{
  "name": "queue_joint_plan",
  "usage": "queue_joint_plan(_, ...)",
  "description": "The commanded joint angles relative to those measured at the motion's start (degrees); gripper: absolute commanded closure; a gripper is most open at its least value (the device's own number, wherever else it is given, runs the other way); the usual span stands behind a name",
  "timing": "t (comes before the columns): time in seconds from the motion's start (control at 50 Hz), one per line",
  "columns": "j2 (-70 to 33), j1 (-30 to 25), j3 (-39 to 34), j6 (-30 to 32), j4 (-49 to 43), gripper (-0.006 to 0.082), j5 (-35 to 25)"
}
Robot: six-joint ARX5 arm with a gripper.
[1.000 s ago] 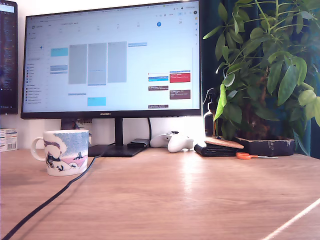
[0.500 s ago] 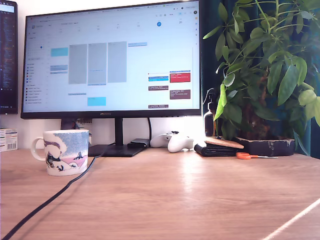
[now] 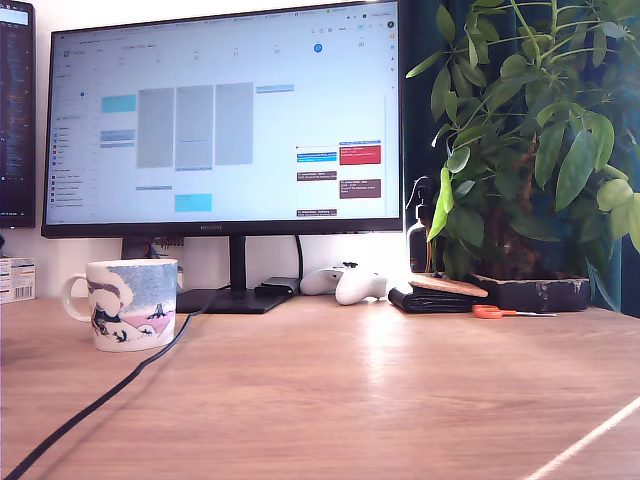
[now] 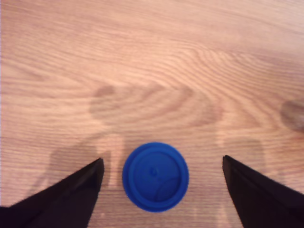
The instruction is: Pick the blue coffee capsule and place it inside the blue coffee cup
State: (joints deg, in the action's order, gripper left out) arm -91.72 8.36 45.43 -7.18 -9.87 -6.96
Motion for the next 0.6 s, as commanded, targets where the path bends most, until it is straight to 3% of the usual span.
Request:
queue_joint_plan(0.0,-0.6,0.3,0.5,0.3,-0.4,0.0150,-0.2)
queue_joint_plan(0.08,-0.6,0.3,0.5,1.1,-0.3,0.0271,-0.1)
queue_joint_plan(0.12,-0.6,0.3,0.6,1.3,-0.3,0.0364,-0.1)
queue_joint_plan(0.14,-0.6,0.3,0.8,1.3,-0.4,0.0499,-0.2)
queue_joint_plan(0.2,-0.6,0.3,0.8,1.2,-0.3,0.0585,-0.2)
queue_joint_plan(0.58,1.5,0.2,5.9,0.1,-3.1,0.0605,-2.8)
